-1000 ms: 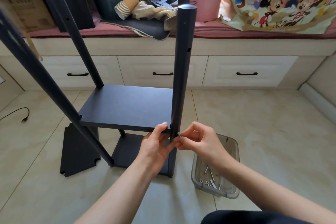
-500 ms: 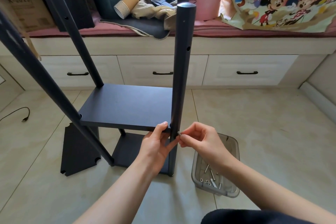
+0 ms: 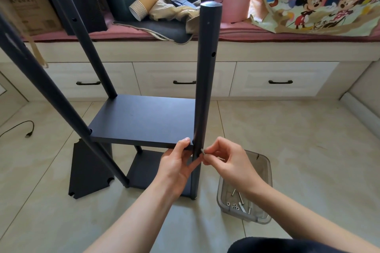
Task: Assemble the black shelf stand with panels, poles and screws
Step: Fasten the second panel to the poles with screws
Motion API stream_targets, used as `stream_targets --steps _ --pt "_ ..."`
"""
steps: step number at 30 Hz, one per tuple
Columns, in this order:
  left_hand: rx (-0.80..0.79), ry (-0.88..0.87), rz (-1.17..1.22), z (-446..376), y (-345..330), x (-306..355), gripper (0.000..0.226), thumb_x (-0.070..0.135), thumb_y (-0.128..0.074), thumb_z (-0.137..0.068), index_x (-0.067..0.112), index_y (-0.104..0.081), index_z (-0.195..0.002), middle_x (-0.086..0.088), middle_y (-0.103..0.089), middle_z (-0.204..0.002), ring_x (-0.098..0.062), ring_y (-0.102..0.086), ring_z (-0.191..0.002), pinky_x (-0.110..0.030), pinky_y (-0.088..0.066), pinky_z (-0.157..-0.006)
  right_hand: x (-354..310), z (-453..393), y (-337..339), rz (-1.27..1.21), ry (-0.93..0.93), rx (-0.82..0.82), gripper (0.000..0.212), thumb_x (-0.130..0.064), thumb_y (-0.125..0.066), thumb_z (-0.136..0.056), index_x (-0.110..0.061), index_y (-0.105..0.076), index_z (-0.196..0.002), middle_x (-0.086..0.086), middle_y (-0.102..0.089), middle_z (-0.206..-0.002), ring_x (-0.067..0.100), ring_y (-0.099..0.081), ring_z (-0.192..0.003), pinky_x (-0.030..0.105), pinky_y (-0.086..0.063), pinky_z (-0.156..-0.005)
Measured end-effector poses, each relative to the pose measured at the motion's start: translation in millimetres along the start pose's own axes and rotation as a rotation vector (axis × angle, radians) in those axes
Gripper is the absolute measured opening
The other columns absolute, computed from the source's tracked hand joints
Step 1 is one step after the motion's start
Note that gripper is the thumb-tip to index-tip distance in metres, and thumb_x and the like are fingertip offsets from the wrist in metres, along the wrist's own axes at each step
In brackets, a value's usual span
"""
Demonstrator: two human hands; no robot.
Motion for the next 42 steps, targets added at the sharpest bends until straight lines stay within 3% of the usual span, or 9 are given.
stream_targets --steps 5,9,15,25,28,33,35,38,42 --pt "-0.015 -0.004 0.001 0 2 0 0.015 0.013 -0.059 -0.098 -0.001 -0.064 -0.098 -0.024 -0.067 -0.098 -0.029 -0.071 -0.087 -0.041 -0.061 -0.075 0 0 0 0.08 0.059 0.016 0.015 -0.002 -0.07 -0.085 -0.013 -0.064 -0.077 0.002 -0.071 -0.075 0.017 -0.071 -0.075 0.039 -0.059 -0.075" --pt "-0.03 -0.002 -0.005 1 2 0 0.019 0.015 -0.059 -0.098 -0.003 -0.066 -0.097 -0.023 -0.068 -0.097 -0.029 -0.071 -0.088 -0.041 -0.061 -0.075 2 -3 1 -0.117 -0.062 -0.008 0.008 0.001 -0.067 -0.088 -0.003 -0.065 -0.082 0.013 -0.073 -0.074 0.025 -0.071 -0.072 0.042 -0.059 -0.077" --pt "-0.017 0.004 0.021 0 1 -1 0.02 0.014 -0.06 -0.097 -0.004 -0.064 -0.106 -0.025 -0.066 -0.104 -0.032 -0.068 -0.096 -0.044 -0.061 -0.079 2 -5 -2 -0.036 -0.019 0.044 0.012 -0.006 -0.074 -0.084 -0.012 -0.066 -0.078 0.004 -0.073 -0.072 0.019 -0.072 -0.072 0.047 -0.058 -0.078" --pt "0.002 -0.001 0.042 1 2 -1 0.042 0.015 -0.061 -0.097 -0.015 -0.056 -0.126 -0.035 -0.06 -0.126 -0.036 -0.066 -0.111 -0.043 -0.06 -0.082 5 -14 6 0.261 0.245 0.046 0.016 -0.016 -0.079 -0.083 -0.011 -0.064 -0.081 -0.008 -0.065 -0.069 0.01 -0.062 -0.065 0.019 -0.047 -0.062" --pt "-0.013 -0.004 0.026 0 3 -2 0.044 0.016 -0.06 -0.098 -0.015 -0.054 -0.128 -0.033 -0.06 -0.128 -0.038 -0.064 -0.118 -0.042 -0.06 -0.083 7 -22 8 0.348 0.312 -0.016 0.022 -0.02 -0.079 -0.083 -0.016 -0.062 -0.097 -0.007 -0.065 -0.08 0.01 -0.063 -0.073 0.024 -0.052 -0.067" --pt "-0.055 -0.012 -0.03 -1 4 -1 0.039 0.019 -0.055 -0.1 -0.007 -0.058 -0.13 -0.025 -0.066 -0.125 -0.033 -0.066 -0.116 -0.041 -0.06 -0.086 4 -42 17 0.271 0.123 -0.222 0.06 -0.022 -0.079 -0.082 -0.043 -0.047 -0.128 -0.006 -0.06 -0.117 0.01 -0.061 -0.101 0.021 -0.054 -0.082" --pt "-0.071 -0.008 -0.045 -1 4 -1 0.037 0.019 -0.054 -0.101 -0.002 -0.059 -0.131 -0.021 -0.067 -0.126 -0.031 -0.065 -0.119 -0.042 -0.059 -0.088 3 -51 19 0.151 0.035 -0.396 0.065 -0.015 -0.074 -0.087 -0.037 -0.044 -0.141 -0.004 -0.059 -0.131 0.009 -0.058 -0.119 0.026 -0.051 -0.097" --pt "-0.08 0.009 -0.077 0 4 2 0.038 0.02 -0.055 -0.101 0.0 -0.059 -0.133 -0.019 -0.067 -0.128 -0.03 -0.063 -0.123 -0.046 -0.058 -0.091 -1 -58 21 -0.024 -0.064 -0.55 0.054 0.001 -0.068 -0.089 -0.017 -0.054 -0.138 0.005 -0.066 -0.127 0.017 -0.062 -0.12 0.031 -0.048 -0.104" --pt "-0.103 0.028 -0.167 6 5 9 0.036 0.018 -0.055 -0.101 0.003 -0.059 -0.134 -0.014 -0.069 -0.126 -0.025 -0.066 -0.119 -0.053 -0.051 -0.102 -5 -60 23 -0.095 -0.109 -0.541 0.043 0.004 -0.069 -0.086 -0.012 -0.066 -0.125 0.013 -0.072 -0.116 0.024 -0.067 -0.111 0.035 -0.05 -0.101"
Point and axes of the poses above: each hand's wrist, its own z-axis away from the middle knuckle, its own y-axis out of the back of the hand, x = y × z, the point moved 1 cm from there along -z, towards the middle knuckle
